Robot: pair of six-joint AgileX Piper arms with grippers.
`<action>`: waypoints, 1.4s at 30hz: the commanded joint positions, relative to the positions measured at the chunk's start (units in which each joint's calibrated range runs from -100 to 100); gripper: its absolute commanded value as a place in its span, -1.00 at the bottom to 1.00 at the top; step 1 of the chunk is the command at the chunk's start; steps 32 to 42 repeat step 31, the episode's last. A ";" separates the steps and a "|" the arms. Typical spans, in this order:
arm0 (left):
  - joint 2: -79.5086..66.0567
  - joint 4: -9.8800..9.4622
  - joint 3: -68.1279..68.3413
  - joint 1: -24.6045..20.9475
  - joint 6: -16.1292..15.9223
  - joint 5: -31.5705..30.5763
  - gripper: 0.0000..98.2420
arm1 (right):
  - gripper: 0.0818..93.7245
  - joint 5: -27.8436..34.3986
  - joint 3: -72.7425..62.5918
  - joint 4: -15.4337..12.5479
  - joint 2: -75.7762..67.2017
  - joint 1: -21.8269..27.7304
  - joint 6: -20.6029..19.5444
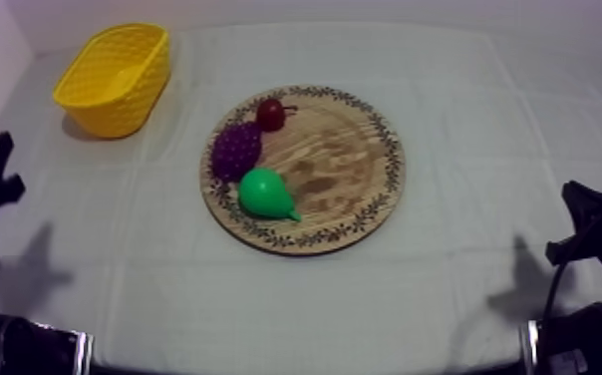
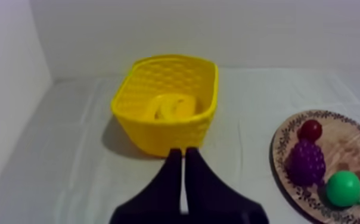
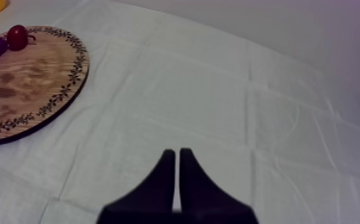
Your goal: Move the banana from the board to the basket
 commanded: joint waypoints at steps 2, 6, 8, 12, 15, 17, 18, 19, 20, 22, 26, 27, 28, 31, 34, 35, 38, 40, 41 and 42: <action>-8.66 -0.16 7.67 -0.12 -0.02 0.03 -1.00 | -0.99 0.00 -0.03 0.00 -0.01 -0.01 0.00; -12.11 -1.82 11.82 0.06 1.63 0.06 -1.00 | -0.99 0.00 -0.03 0.00 -0.01 -0.01 0.00; -13.70 -3.38 13.48 0.18 3.31 0.06 -1.00 | -0.99 0.00 -0.03 0.00 -0.01 -0.01 0.00; -16.59 -5.84 14.77 -0.27 5.43 1.41 -1.00 | -0.99 0.00 -0.03 0.00 -0.01 -0.01 0.00; -17.37 -8.48 15.03 -0.56 7.51 2.30 -1.00 | -0.99 0.00 -0.03 0.00 -0.01 -0.01 0.00; -17.58 -10.49 15.11 -0.64 9.12 3.43 -1.00 | -0.99 0.00 -0.03 0.00 -0.01 -0.01 0.00; -17.64 -11.10 15.13 -0.66 9.32 3.88 -1.00 | -0.99 0.00 -0.03 0.00 -0.01 -0.01 0.00; -17.68 -11.53 15.14 -0.68 9.17 4.19 -1.00 | -0.99 0.00 -0.03 0.00 -0.01 -0.01 0.00; -17.71 -11.83 15.15 -0.69 8.82 4.41 -1.00 | -0.99 0.00 -0.03 0.00 -0.01 -0.01 -0.01; -17.75 -12.19 15.16 -0.70 8.29 4.67 -1.00 | -0.99 0.00 -0.03 0.00 -0.01 -0.01 -0.02; -17.77 -12.45 15.17 -0.71 9.06 4.86 -1.00 | -0.99 0.00 -0.03 0.00 -0.01 -0.01 0.00; -17.77 -12.47 15.17 -0.71 9.75 4.88 -1.00 | -0.99 0.00 -0.03 0.00 -0.01 -0.01 0.00; -17.78 -12.49 15.17 -0.71 10.64 4.89 -1.00 | -0.99 0.00 -0.03 0.00 -0.01 -0.01 0.00; -17.78 -12.51 15.17 -0.72 13.83 4.91 -1.00 | -0.99 0.00 -0.03 0.00 -0.01 -0.01 0.00; -17.78 -12.51 15.17 -0.72 13.83 4.91 -1.00 | -0.99 0.00 -0.03 0.00 -0.01 -0.01 0.00; -17.78 -12.51 15.17 -0.72 13.83 4.91 -1.00 | -0.99 0.00 -0.03 0.00 -0.01 -0.01 0.00; -17.78 -12.51 15.17 -0.72 13.83 4.91 -1.00 | -0.99 0.00 -0.03 0.00 -0.01 -0.01 0.00; -17.78 -12.51 15.17 -0.72 13.83 4.91 -1.00 | -0.99 0.00 -0.03 0.00 -0.01 -0.01 0.00; -17.78 -12.51 15.17 -0.72 13.83 4.91 -1.00 | -0.99 0.00 -0.03 0.00 -0.01 -0.01 0.00; -17.78 -12.51 15.17 -0.72 13.83 4.91 -1.00 | -0.99 0.00 -0.03 0.00 -0.01 -0.01 0.00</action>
